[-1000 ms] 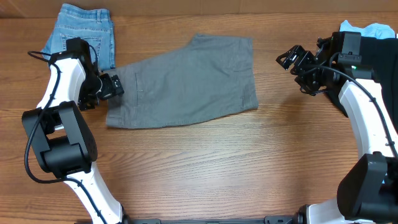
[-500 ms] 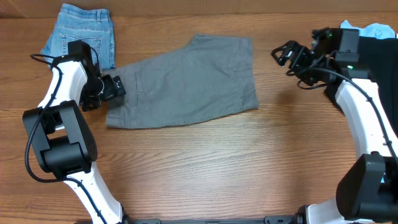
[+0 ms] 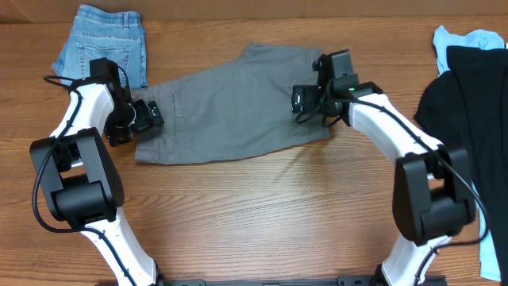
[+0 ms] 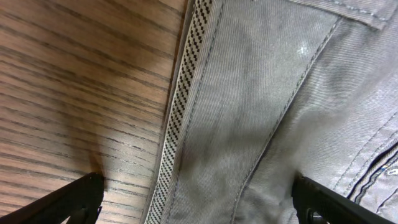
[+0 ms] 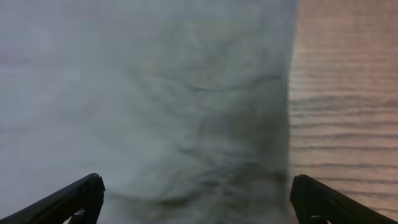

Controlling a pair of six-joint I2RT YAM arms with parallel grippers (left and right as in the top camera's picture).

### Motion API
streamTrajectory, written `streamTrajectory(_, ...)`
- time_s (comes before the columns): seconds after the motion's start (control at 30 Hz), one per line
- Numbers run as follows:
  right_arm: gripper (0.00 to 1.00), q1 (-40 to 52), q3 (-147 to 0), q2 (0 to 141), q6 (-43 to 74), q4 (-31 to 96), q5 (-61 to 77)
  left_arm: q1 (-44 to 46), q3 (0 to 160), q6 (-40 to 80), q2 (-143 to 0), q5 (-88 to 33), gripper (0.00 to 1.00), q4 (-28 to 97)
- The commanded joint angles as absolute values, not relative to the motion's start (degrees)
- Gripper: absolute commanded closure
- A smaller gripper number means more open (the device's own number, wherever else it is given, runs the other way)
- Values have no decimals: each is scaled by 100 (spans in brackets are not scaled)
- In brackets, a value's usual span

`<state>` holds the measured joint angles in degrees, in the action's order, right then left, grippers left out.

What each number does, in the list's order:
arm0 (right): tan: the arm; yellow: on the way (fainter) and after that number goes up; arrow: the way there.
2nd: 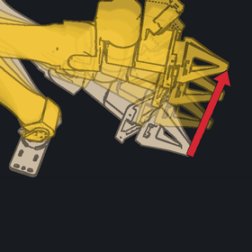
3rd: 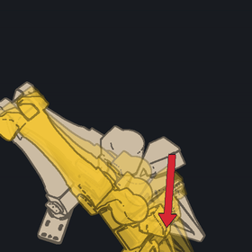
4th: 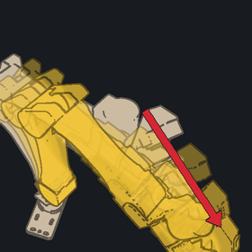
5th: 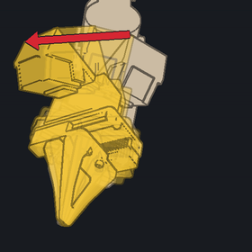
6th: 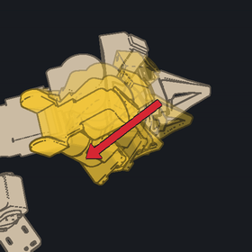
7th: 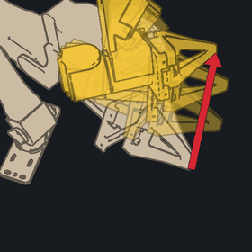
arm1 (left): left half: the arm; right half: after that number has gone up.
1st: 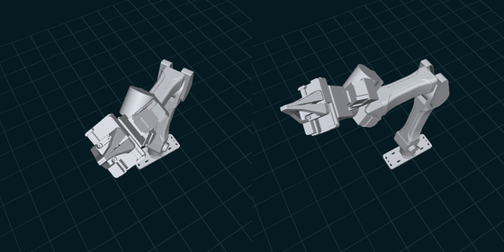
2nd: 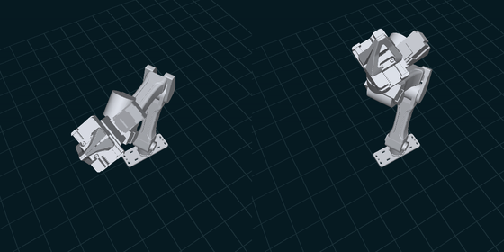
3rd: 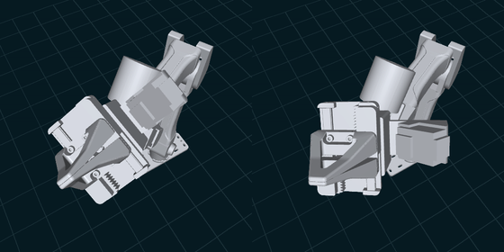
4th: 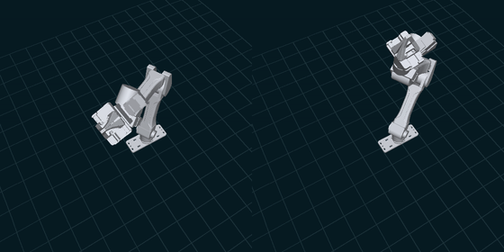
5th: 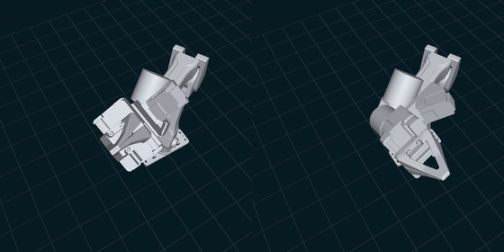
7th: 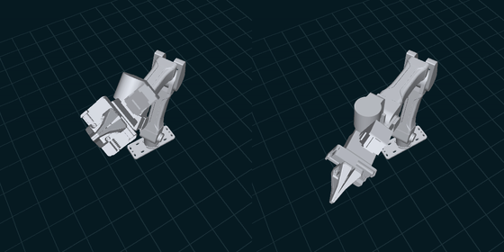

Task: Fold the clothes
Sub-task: 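Grasp the right side of the shorts with the right gripper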

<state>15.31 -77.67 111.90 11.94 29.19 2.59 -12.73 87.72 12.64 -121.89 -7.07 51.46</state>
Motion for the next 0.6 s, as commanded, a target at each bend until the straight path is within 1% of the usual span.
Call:
streamTrajectory(0.0,0,1472,-7841,11520,1238,2932,-403,-1229,8591,1219,-12252,-906,0,5135)
streamTrajectory(0.17,0,1446,-7841,11758,1240,3024,-379,-1229,8591,1221,-12252,-906,0,5118)
streamTrajectory(0.23,7,1450,-7841,11843,1243,3059,-377,-1229,8591,1221,-12252,-906,0,5120)
streamTrajectory(0.27,15,1452,-7839,11896,1271,3105,-377,-1229,8591,1221,-12252,-906,0,5124)
streamTrajectory(0.33,25,1450,-7839,11944,1354,3164,-377,-1229,8591,1221,-12252,-906,0,5131)
streamTrajectory(0.37,34,1450,-7839,11957,1354,3188,-375,-1229,8591,1221,-12252,-906,0,5131)
streamTrajectory(0.4,49,1450,-7839,11961,1356,3269,-377,-1229,8591,1221,-12252,-906,0,5131)
streamTrajectory(0.43,53,1452,-7839,11961,1374,3317,-377,-1229,8591,1221,-12252,-906,0,5131)
streamTrajectory(0.57,84,1448,-7839,11961,1684,3612,-401,-1229,8591,1221,-12252,-904,0,5157)
